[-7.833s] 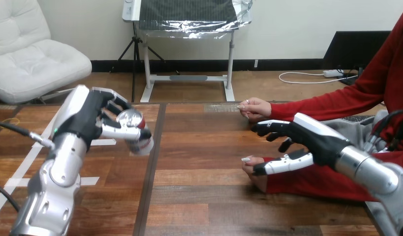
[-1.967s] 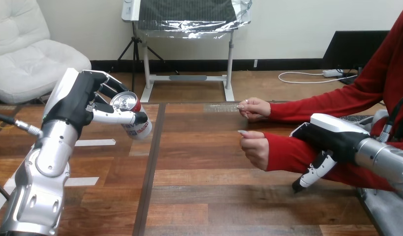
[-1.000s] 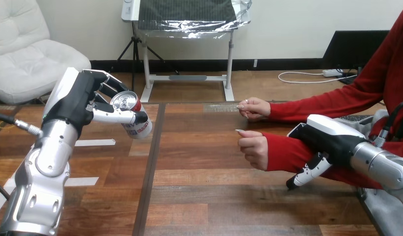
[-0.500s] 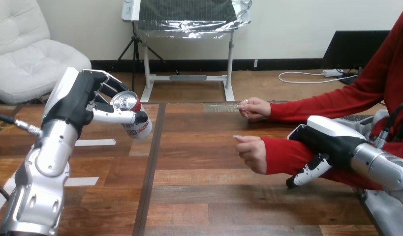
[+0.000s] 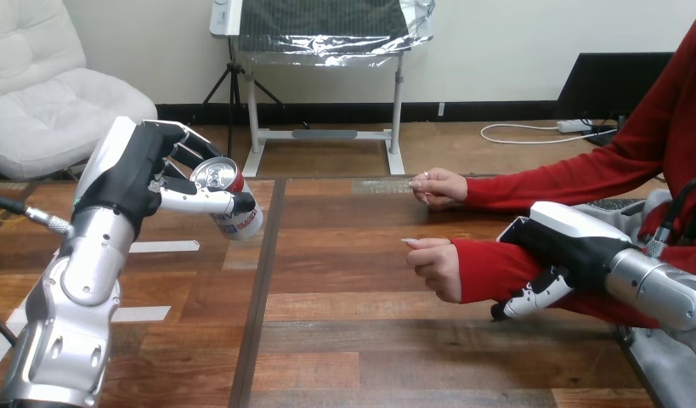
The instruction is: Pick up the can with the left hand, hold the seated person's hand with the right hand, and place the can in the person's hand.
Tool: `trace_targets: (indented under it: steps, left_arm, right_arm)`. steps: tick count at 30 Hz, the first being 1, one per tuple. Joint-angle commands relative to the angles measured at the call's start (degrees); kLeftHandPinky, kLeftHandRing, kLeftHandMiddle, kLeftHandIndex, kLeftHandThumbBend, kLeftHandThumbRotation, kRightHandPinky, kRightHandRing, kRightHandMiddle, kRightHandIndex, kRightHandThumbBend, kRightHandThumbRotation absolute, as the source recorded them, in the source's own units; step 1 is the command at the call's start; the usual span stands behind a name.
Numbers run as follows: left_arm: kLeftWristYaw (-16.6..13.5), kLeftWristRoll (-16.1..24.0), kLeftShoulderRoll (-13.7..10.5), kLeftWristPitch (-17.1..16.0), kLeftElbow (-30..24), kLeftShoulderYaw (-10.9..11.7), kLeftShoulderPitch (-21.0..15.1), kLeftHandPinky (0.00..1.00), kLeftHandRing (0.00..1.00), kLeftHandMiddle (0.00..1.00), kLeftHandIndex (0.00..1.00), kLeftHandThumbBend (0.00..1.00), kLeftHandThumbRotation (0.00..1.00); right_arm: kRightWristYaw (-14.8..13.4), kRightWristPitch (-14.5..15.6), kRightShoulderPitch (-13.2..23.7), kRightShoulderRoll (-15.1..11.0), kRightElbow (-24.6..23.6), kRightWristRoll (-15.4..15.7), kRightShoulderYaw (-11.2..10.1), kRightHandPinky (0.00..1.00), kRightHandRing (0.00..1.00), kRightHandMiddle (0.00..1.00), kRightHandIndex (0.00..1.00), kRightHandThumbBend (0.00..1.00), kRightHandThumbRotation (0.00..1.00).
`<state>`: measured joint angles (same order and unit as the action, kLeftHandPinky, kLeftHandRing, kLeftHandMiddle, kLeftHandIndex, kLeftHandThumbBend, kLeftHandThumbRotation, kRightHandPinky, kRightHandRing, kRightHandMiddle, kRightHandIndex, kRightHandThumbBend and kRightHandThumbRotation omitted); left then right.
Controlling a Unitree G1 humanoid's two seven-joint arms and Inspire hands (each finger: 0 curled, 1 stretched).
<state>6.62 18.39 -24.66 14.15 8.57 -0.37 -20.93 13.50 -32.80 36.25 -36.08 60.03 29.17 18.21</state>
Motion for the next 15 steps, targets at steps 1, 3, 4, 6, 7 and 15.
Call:
trace_targets:
  steps: [1,3,4,6,7,15]
  left_arm:
    - [-0.44,-0.03,-1.4,-1.52,-3.18,1.13,-3.5,0.3,0.35,0.4,0.43,0.73,0.0]
    - [-0.47,-0.12,-1.33,-1.72,-3.14,1.13,-3.49,0.3,0.35,0.41,0.43,0.73,0.0]
    - [-0.47,-0.15,-1.31,-1.77,-3.14,1.14,-3.48,0.3,0.35,0.41,0.43,0.74,0.0]
    - [-0.46,-0.07,-1.18,-1.42,-3.4,1.05,-3.49,0.3,0.35,0.41,0.43,0.74,0.0]
    - [-0.45,-0.04,-1.15,-1.3,-3.46,1.03,-3.51,0.3,0.35,0.41,0.44,0.74,0.0]
    - [-0.56,0.11,-0.57,-0.92,-3.61,0.61,-3.82,0.31,0.36,0.41,0.44,0.73,0.0]
  right_arm:
    - [-2.19,-2.11,2.4,0.57,-1.2,-1.18,-1.18,0.26,0.3,0.35,0.35,0.64,0.17]
    - [-2.15,-2.16,2.38,0.55,-1.37,-1.3,-1.25,0.27,0.3,0.35,0.35,0.64,0.17]
    - [-2.15,-2.18,2.38,0.54,-1.4,-1.32,-1.26,0.27,0.3,0.35,0.35,0.64,0.17]
    - [-1.88,-2.27,2.33,0.57,-1.64,-1.67,-1.45,0.27,0.3,0.35,0.35,0.63,0.17]
    - [-1.8,-2.29,2.33,0.58,-1.7,-1.77,-1.51,0.27,0.3,0.35,0.35,0.63,0.17]
    - [-1.36,-2.19,2.32,0.84,-2.79,-2.49,-1.97,0.26,0.29,0.34,0.35,0.62,0.15]
